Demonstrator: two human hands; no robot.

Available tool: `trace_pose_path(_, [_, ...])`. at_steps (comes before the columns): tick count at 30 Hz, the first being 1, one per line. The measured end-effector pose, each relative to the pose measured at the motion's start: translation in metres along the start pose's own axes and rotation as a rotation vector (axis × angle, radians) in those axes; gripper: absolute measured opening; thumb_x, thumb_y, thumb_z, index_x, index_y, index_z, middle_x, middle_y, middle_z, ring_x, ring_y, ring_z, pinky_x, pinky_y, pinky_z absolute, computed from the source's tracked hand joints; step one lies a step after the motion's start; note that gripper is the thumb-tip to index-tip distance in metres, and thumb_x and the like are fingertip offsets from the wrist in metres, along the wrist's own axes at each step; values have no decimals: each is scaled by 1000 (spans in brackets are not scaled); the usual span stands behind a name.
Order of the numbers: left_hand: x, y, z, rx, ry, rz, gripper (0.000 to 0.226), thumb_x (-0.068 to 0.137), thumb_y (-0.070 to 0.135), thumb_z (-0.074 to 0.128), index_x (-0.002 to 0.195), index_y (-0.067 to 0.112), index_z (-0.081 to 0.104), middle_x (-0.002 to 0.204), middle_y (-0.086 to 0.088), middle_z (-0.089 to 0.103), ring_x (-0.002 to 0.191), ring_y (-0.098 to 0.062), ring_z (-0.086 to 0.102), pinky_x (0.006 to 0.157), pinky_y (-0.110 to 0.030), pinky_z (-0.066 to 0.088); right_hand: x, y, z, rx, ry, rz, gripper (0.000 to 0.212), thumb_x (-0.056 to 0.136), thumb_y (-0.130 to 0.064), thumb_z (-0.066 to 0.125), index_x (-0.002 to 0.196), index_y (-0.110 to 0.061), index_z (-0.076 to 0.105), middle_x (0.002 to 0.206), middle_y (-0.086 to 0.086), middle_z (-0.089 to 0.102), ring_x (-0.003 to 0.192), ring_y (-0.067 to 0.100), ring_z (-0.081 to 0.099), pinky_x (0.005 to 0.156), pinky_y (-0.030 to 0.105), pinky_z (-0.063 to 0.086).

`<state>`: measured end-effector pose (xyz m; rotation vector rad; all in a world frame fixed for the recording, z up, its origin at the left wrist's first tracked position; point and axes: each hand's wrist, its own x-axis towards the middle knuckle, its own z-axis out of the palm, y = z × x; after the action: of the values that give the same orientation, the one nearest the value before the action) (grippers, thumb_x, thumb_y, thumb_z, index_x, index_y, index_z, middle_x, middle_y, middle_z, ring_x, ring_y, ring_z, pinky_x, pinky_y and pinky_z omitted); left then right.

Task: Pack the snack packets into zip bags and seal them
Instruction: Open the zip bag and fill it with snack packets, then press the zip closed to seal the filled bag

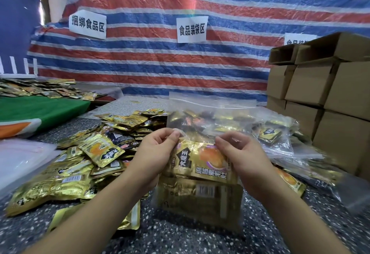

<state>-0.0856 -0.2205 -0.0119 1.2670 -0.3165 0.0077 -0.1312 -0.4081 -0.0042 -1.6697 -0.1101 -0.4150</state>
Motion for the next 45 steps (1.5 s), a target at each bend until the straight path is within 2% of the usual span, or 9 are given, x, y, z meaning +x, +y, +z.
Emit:
trace_pose_path(9, [-7,0,3,199,-80,-1,30,99,37,52,98,12,67,73,-14,68,63,-16,61,56,-28,49,2,-2,1,67,120,115,5,92,-14,68,93,-11,73,82,12,75,72,25,72,71,41,59])
trace_pose_path(13, [-8,2,2,179,-34,61,34,102,29,48,81,11,67,60,1,56,49,-9,50,44,-21,44,-1,-6,4,51,119,62,33,97,-28,61,68,-21,76,67,2,71,61,17,68,61,34,54])
trace_pose_path(17, [-10,11,2,108,-41,94,34,100,32,49,79,18,71,76,-3,73,54,-10,57,47,-21,48,-5,-15,5,132,71,60,47,100,-37,51,63,-20,75,69,7,73,58,17,69,51,29,53])
trace_pose_path(22, [-11,22,0,-53,-90,149,28,80,39,57,89,15,70,82,-9,75,64,-22,71,43,-25,50,-6,-22,4,218,16,4,46,91,-43,51,62,-16,74,72,12,72,63,19,68,55,28,55])
trace_pose_path(31, [-18,35,1,-16,-31,340,24,85,39,55,77,26,74,71,-8,71,53,-19,66,50,-25,52,-14,-41,-2,314,-4,-46,31,82,-38,57,77,-12,72,76,11,72,63,22,70,55,28,56])
trace_pose_path(36, [-21,28,4,51,-48,377,32,100,22,49,76,17,69,67,-4,67,48,-20,62,48,-25,49,-15,-71,-7,-495,408,-588,23,94,-31,66,115,-24,60,108,-10,65,98,6,62,85,15,46])
trace_pose_path(38, [-22,24,7,67,-80,374,28,100,22,50,80,9,65,67,-3,66,47,-18,60,48,-25,48,-18,-90,1,-778,356,-779,31,92,-37,61,118,-20,62,105,-11,62,96,3,57,83,9,42])
trace_pose_path(41, [-23,18,11,75,-144,372,29,93,31,52,83,6,62,66,-2,65,46,-16,58,46,-24,48,-22,-109,23,-994,88,-615,34,92,-53,49,108,-26,63,93,-13,64,86,7,60,73,30,51])
trace_pose_path(45, [-22,13,12,81,-163,355,40,99,34,42,77,7,61,60,-12,59,47,-20,54,44,-27,46,-15,-107,39,-1177,-239,-298,47,97,-57,46,79,-16,63,74,5,66,65,18,59,57,35,45])
